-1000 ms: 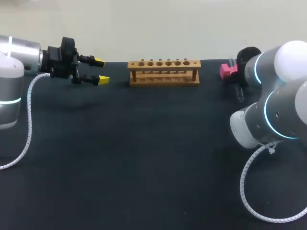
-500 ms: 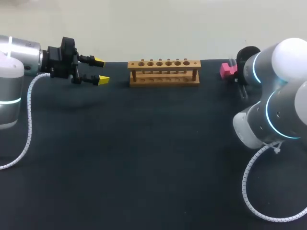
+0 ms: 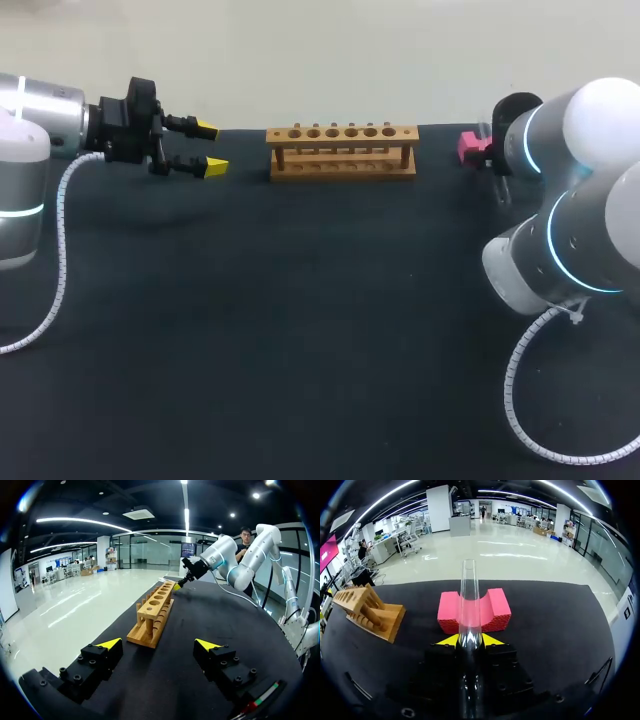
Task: Grasp the test tube, adjust it, and insert it.
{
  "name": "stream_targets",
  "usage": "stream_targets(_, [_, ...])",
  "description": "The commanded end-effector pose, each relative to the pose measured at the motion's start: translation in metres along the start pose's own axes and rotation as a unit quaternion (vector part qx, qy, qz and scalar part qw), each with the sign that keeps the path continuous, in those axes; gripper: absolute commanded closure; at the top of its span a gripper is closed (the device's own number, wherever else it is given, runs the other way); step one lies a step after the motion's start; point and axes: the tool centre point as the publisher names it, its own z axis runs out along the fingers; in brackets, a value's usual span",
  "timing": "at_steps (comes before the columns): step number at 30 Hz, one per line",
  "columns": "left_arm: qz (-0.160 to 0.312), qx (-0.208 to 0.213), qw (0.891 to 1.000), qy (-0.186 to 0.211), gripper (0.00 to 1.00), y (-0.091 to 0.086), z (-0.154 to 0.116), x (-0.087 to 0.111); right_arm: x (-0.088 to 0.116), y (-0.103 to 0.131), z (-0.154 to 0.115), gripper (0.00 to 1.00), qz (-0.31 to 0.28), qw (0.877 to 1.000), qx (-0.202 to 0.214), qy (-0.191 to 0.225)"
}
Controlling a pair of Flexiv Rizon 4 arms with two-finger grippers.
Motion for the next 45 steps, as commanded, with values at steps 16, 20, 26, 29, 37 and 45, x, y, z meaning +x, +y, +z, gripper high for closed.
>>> stream_targets(16, [0.001,-0.001,1.0,-0.002,0.0,-0.001,0.0,0.001,-0.019,0.034,-0.078,1.0,0.012,1.0,0.024,0.004])
stream_targets(20, [0.001,-0.001,1.0,-0.002,0.0,-0.001,0.0,0.001,-0.022,0.042,-0.086,1.0,0.015,1.0,0.026,0.002])
stream_targets(26, [0.001,-0.001,1.0,-0.002,0.0,-0.001,0.0,0.001,-0.027,0.056,-0.101,1.0,0.025,0.999,0.02,-0.01])
stream_targets(29, [0.001,-0.001,1.0,-0.002,0.0,-0.001,0.0,0.001,-0.025,0.063,-0.104,1.0,0.025,0.999,0.023,-0.003])
stream_targets(37, [0.001,-0.001,1.0,-0.002,0.0,-0.001,0.0,0.001,-0.019,0.07,-0.111,1.0,0.019,0.999,0.03,0.003])
stream_targets(45, [0.001,-0.001,1.0,-0.002,0.0,-0.001,0.0,0.001,-0.018,0.07,-0.114,1.0,0.029,0.999,0.038,0.013])
